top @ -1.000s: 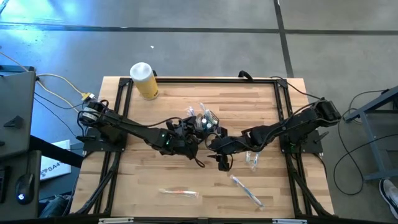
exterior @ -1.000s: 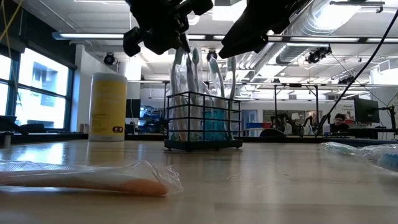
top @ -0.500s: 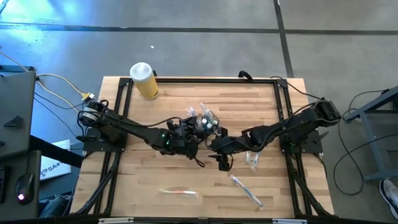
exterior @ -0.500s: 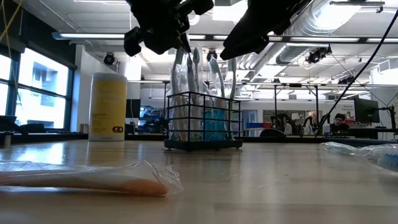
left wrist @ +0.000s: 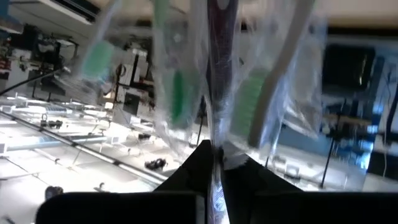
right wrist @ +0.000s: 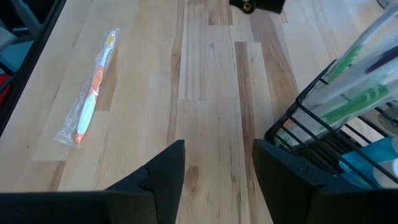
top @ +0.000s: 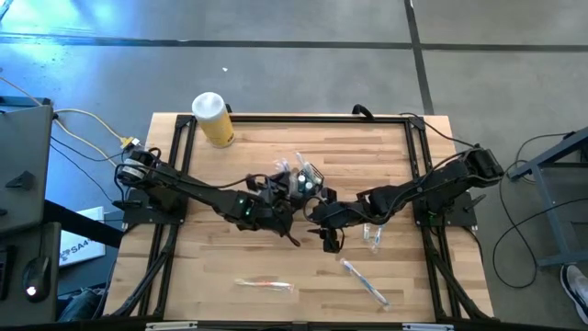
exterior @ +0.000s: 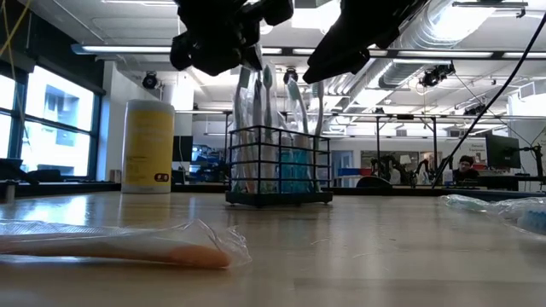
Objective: Pick & Place toothbrushing station
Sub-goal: Put the purple toothbrush into the wire organizer
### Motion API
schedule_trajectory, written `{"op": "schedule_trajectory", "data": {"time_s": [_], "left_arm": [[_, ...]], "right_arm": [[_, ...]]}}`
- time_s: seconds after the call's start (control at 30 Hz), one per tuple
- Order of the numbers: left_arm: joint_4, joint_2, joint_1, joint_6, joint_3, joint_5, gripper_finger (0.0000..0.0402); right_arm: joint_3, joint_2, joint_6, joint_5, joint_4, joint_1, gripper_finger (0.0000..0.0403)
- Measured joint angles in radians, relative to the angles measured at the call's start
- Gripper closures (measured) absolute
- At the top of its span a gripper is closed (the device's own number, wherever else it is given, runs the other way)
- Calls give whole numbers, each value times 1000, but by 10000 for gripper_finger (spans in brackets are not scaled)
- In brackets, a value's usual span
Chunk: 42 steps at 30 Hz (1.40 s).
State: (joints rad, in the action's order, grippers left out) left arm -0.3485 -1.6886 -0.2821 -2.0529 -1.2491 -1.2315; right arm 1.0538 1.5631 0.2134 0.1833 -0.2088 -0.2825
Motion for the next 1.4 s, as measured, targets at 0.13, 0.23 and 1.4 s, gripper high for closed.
{"op": "schedule_trajectory", "data": {"time_s": [0.13, 0.23, 1.4], "left_arm": [[2, 0, 0, -77, 0, -49, 382], [8, 0, -4, -102, 0, -91, 382], [161, -37, -65, -308, 0, -336, 382]], "right_arm": [[0, 0, 0, 0, -1, 0, 223], [0, 0, 0, 0, -1, 0, 223], [0, 0, 0, 1, -4, 1, 223]]}}
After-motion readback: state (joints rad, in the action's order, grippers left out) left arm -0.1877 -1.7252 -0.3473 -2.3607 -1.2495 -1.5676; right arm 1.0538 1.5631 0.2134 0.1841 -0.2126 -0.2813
